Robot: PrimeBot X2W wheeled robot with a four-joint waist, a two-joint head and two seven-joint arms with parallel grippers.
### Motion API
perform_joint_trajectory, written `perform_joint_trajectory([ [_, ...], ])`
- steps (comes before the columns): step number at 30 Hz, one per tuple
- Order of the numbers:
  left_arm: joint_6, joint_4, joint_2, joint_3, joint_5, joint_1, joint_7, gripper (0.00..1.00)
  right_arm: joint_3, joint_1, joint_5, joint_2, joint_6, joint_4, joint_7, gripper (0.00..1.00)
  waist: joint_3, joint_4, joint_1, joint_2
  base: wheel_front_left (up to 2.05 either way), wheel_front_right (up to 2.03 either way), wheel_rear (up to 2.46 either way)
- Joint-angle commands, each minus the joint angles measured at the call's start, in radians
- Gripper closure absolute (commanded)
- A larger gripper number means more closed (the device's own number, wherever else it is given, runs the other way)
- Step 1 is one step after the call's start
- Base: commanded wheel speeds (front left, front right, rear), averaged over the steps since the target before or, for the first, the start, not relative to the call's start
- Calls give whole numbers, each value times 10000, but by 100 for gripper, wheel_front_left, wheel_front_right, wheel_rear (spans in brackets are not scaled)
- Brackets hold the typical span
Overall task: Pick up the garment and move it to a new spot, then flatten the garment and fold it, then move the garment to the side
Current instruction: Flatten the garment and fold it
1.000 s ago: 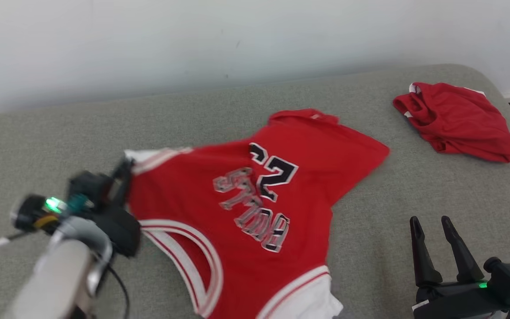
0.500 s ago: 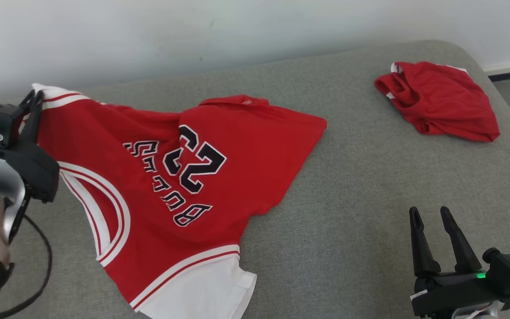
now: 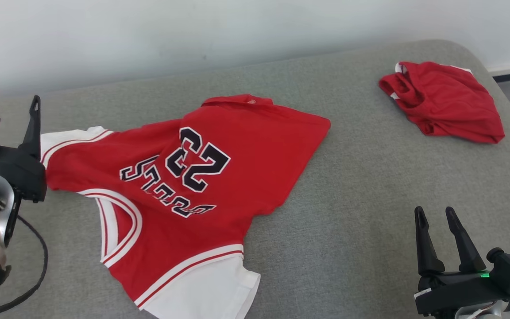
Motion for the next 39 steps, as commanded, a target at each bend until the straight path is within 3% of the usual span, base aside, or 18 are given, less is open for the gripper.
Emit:
perform_joint_trajectory([
  [1, 119, -109, -66, 122, -115, 174, -215, 0, 11, 100, -22, 6, -30, -5, -47, 0, -239, 253, 0, -1, 0, 0, 0],
  [10, 901, -1733, -340, 951, -606, 1428, -759, 0, -122, 393, -137, 150, -30, -100, -28, 0, -672, 851, 0, -1, 0, 0, 0],
  [18, 1818, -4386, -661, 2060, -489, 3965, -780, 0, -208, 695, -186, 246, -30, -210, 70, 0, -1108, 1243, 0, -1, 0, 0, 0],
  [23, 2138, -5747, -1102, 2545, -279, 5809, -784, 0, -333, 1011, -241, 306, -30, -282, 138, 0, -1478, 1516, 0, -1, 0, 0, 0],
  [32, 2318, -6742, -2037, 2931, -3, 7703, -784, 0, -403, 1266, -281, 420, -30, -453, 303, 0, -1738, 1643, 0, -1, 0, 0, 0],
  [39, 2084, -6644, -2469, 2738, 362, 8311, -785, 0, -469, 1392, -197, 432, -30, -474, 302, 0, -1778, 1761, 0, -1, 0, 0, 0],
])
